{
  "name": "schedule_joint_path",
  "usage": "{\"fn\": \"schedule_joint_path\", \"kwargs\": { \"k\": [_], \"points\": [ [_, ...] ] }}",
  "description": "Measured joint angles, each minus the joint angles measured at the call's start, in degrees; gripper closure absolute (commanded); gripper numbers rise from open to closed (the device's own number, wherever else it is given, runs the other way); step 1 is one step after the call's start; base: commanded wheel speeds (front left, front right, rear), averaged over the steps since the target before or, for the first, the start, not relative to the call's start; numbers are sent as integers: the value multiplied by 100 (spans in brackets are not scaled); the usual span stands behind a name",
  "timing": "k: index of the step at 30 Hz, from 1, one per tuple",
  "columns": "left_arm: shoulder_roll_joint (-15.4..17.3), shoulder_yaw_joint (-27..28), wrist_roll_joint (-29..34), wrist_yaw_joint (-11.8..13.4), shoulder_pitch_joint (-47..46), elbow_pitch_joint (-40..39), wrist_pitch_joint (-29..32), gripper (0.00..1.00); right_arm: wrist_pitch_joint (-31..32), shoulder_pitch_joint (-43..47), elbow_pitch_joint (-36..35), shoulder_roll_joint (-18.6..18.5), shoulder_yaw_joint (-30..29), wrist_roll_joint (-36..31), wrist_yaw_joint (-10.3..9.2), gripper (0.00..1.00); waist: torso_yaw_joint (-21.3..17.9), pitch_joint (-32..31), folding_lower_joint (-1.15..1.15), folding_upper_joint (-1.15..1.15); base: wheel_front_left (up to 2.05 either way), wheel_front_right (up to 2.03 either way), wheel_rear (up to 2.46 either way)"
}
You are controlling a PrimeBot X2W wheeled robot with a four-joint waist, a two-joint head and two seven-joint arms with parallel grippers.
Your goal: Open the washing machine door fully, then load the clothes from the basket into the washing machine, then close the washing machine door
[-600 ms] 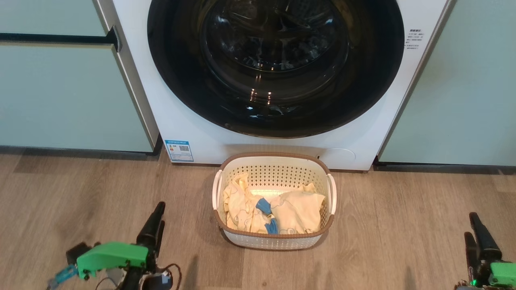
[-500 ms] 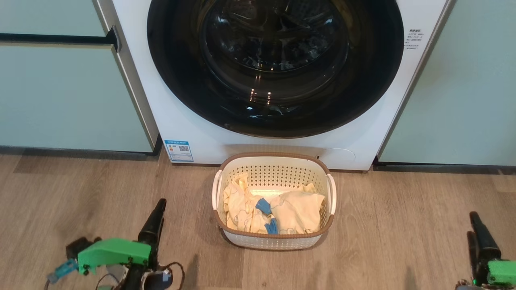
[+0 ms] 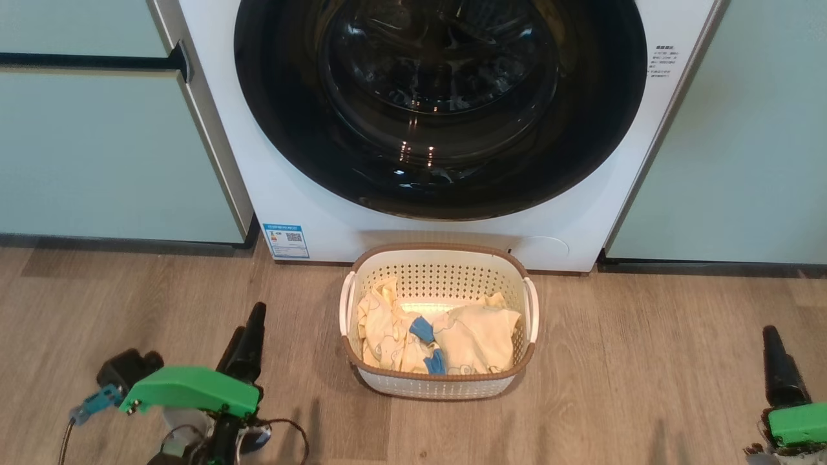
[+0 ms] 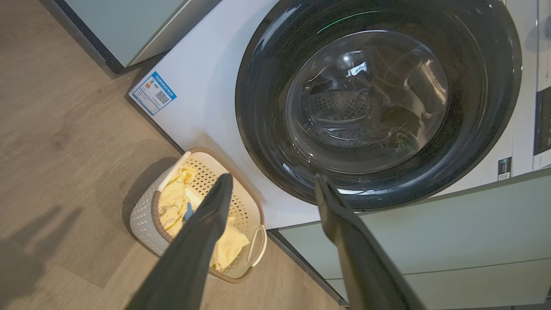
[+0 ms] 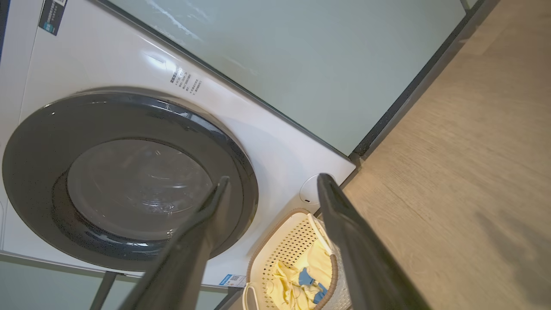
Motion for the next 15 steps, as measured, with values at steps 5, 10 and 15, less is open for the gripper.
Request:
{"fn": "schedule_joint_path", "kwargs": {
  "k": [5,10,15],
  "points": [
    [-2,4,522,44,-3,-83,-52,0,-101,-2,-52,3,-43,-609,0,0,-5,8,0,0,0,0,0],
    [-1,-19,1117,101,-18,-147,-149,0,-172,-13,-91,7,-56,-1261,0,0,-9,18,0,0,0,0,0],
    [9,-56,1647,145,-58,-205,-222,0,-245,-97,-104,7,-57,-1801,0,0,-13,29,0,0,0,0,0]
  ]
}}
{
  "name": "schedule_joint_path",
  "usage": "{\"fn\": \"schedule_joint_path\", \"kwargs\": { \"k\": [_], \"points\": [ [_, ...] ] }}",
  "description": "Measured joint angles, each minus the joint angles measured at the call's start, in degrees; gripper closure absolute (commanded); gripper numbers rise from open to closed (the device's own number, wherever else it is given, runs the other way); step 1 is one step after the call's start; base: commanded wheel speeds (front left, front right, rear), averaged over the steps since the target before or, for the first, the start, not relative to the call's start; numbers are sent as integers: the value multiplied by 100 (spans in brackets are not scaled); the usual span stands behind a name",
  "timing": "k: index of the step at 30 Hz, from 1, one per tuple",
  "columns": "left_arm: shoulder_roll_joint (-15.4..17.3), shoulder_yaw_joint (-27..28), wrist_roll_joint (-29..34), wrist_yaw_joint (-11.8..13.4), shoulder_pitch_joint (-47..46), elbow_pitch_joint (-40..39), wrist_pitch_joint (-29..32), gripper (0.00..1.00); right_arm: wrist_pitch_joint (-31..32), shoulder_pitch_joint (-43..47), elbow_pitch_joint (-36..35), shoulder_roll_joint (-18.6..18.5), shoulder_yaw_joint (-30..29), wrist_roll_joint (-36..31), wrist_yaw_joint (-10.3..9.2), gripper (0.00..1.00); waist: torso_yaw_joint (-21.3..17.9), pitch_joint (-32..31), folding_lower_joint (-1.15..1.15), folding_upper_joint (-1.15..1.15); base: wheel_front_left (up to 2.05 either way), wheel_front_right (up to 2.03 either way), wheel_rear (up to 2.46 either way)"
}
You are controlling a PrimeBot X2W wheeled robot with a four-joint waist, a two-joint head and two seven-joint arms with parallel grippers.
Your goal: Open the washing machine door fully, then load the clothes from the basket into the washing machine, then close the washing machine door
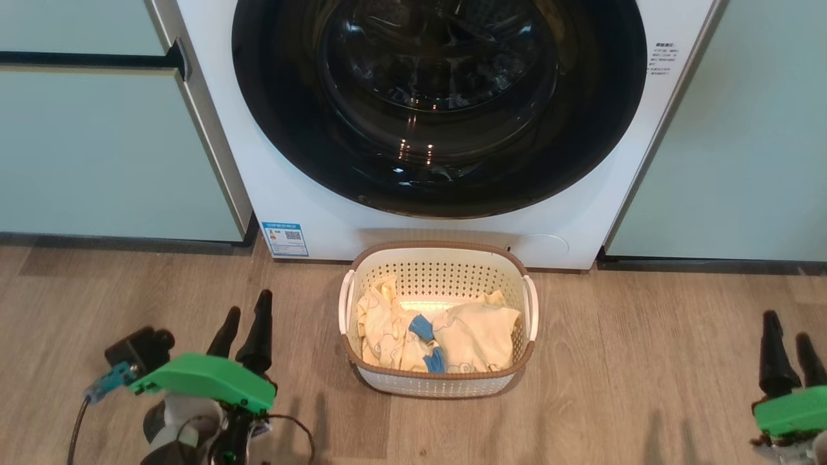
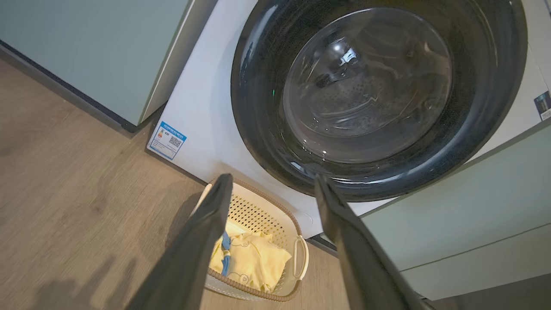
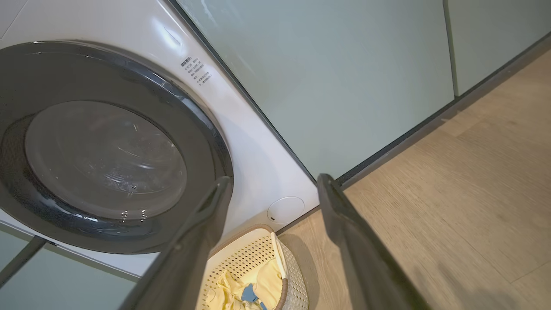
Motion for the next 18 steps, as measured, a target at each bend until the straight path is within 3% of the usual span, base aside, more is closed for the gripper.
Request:
{"fn": "schedule_joint_path", "kwargs": {
  "k": [18],
  "points": [
    [4,-180,1268,42,-138,5,-298,0,-307,-137,-21,2,141,-1362,0,0,-7,0,0,0,0,0,0]
  ]
}}
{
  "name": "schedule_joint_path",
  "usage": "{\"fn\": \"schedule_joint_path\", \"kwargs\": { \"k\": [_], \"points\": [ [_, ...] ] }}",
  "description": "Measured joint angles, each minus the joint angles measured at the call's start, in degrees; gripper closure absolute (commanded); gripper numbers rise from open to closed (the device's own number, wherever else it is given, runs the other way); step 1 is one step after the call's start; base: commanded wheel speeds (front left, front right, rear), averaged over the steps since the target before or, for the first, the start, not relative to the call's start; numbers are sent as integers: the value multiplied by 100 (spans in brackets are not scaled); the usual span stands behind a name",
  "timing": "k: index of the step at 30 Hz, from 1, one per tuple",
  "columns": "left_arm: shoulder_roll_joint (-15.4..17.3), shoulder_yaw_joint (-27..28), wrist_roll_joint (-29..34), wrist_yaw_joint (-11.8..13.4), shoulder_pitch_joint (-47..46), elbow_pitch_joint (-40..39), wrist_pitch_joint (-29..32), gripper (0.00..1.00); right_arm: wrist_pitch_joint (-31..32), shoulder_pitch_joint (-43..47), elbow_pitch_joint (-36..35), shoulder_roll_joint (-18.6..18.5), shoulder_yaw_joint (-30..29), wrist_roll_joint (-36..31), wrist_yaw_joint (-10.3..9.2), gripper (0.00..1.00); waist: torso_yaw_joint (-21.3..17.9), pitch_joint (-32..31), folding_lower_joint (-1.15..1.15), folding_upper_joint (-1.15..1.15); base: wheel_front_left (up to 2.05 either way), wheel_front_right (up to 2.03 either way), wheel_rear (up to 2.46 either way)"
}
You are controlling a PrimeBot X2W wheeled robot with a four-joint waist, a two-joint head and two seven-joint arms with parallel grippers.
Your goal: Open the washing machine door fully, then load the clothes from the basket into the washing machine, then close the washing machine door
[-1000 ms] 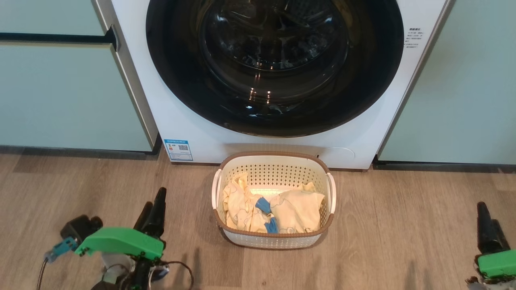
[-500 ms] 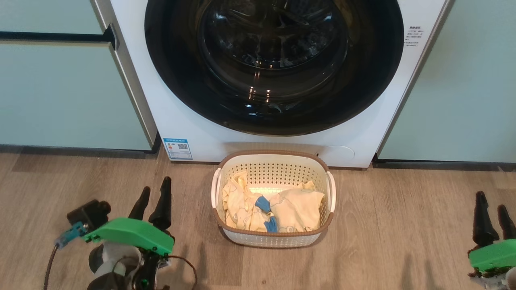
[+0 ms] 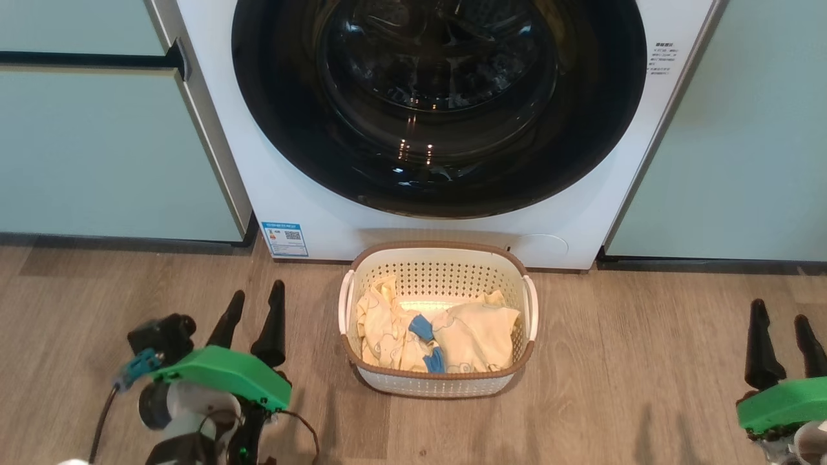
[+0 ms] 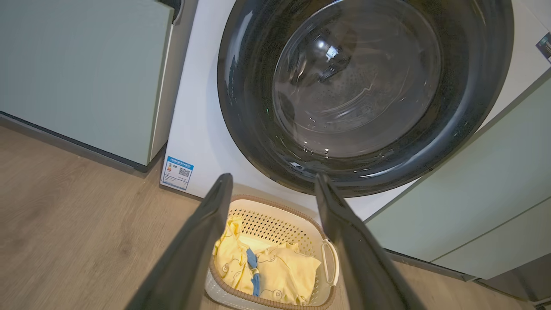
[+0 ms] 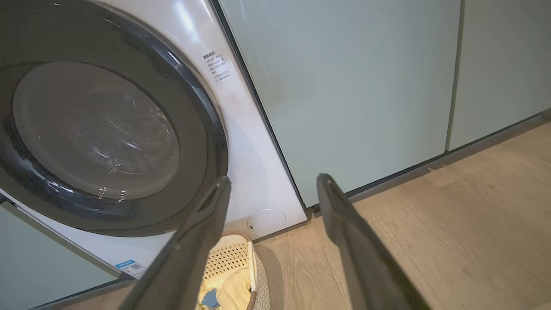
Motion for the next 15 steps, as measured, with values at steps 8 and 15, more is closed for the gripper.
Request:
{"fn": "schedule_joint_path", "kwargs": {
  "k": [8,15],
  "points": [
    [-1,-7,534,9,-71,76,-135,0,-144,-52,89,1,-66,-497,0,0,3,-8,0,0,0,0,0],
    [-1,-12,998,13,-187,97,-252,0,-250,-130,152,12,-212,-989,0,0,1,-19,0,0,0,0,0]
  ]
}}
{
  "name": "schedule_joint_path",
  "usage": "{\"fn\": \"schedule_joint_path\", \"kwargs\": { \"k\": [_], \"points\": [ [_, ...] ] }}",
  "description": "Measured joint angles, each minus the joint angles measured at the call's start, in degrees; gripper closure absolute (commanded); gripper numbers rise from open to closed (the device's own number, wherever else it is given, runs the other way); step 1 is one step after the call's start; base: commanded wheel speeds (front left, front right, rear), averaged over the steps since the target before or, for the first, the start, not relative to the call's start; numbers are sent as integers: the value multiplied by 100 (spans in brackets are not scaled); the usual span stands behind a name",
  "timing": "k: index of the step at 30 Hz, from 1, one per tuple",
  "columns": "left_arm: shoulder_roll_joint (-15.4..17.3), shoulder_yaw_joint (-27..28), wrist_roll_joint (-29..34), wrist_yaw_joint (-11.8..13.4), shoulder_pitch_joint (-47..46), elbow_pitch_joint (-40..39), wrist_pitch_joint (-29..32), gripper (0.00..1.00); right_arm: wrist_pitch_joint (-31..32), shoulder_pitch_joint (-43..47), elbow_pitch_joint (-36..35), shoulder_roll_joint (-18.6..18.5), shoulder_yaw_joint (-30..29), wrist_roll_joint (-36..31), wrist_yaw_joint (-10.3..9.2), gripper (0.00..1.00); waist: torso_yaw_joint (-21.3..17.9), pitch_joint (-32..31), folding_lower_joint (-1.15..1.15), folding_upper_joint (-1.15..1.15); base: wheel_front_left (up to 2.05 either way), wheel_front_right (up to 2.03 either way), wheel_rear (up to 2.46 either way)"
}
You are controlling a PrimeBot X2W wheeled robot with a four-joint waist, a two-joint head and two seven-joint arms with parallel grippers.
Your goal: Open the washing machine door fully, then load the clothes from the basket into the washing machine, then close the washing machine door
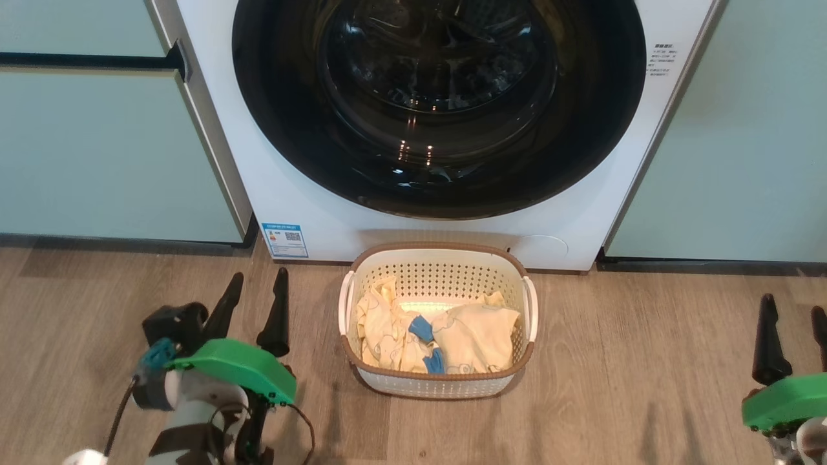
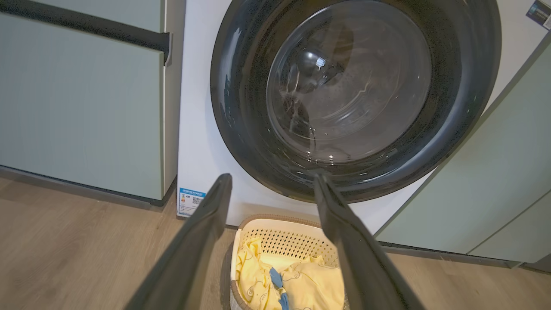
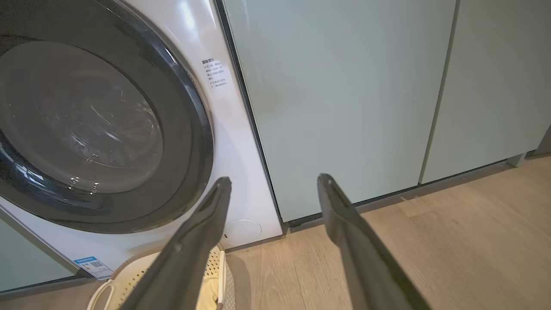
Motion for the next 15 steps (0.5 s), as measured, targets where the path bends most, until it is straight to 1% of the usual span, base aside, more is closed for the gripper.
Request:
{"fn": "schedule_joint_path", "kwargs": {
  "k": [15],
  "points": [
    [1,-34,985,0,-127,53,-238,0,-221,-153,65,2,-82,-1109,0,0,-15,-15,0,0,0,0,0]
  ]
}}
